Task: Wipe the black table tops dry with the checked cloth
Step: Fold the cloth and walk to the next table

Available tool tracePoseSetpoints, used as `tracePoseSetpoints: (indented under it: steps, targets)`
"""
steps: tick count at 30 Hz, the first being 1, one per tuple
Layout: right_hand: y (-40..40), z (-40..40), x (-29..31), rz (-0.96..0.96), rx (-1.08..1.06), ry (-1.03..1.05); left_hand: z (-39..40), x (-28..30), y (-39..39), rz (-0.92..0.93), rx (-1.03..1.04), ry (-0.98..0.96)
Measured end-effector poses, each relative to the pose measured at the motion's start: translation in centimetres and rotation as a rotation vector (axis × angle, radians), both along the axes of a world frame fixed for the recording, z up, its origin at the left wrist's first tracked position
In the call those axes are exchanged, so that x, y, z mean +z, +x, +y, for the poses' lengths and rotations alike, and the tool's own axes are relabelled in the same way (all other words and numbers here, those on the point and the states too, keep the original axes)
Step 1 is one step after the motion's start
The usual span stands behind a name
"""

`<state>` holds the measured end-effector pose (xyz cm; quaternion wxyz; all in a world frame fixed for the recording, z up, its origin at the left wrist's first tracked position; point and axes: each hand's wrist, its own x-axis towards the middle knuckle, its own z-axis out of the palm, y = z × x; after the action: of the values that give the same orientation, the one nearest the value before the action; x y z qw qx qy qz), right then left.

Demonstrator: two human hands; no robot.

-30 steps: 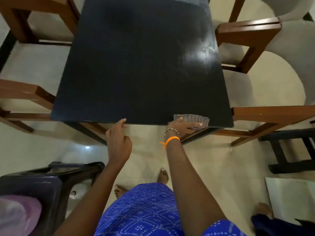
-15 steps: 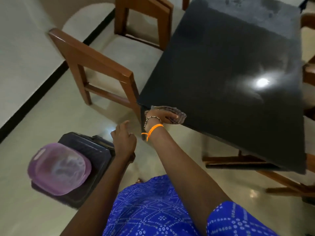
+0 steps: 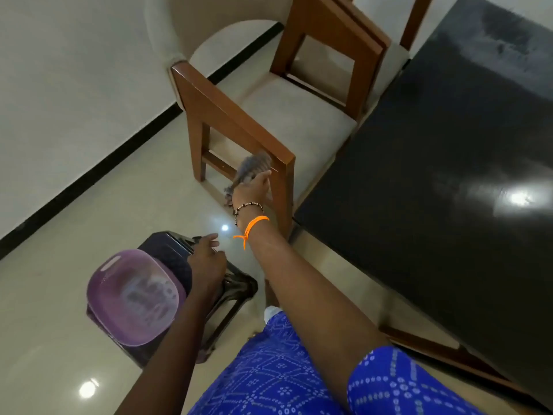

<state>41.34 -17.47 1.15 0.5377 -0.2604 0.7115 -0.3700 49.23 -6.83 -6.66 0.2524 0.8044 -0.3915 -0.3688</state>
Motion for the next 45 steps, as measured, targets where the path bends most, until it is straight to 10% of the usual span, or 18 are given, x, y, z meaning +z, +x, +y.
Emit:
tracePoseSetpoints:
  steps: [16,33,45]
  targets:
    - [-1.6,-7.1,3.8,-0.181,0.700,-0.162,-11.6,7.7,2.5,0.949,0.241,-0.180]
    - [10.5,-22.8,-0.3,-0.118,0.896,0.047,-26.5,7.1,14.2,0.859,0.417,-0.227]
    - [31.5,-46.4,-0.1,-0.072,0.504,-0.078,-52.6,8.0,37.7,0.755,0.175,-0.053]
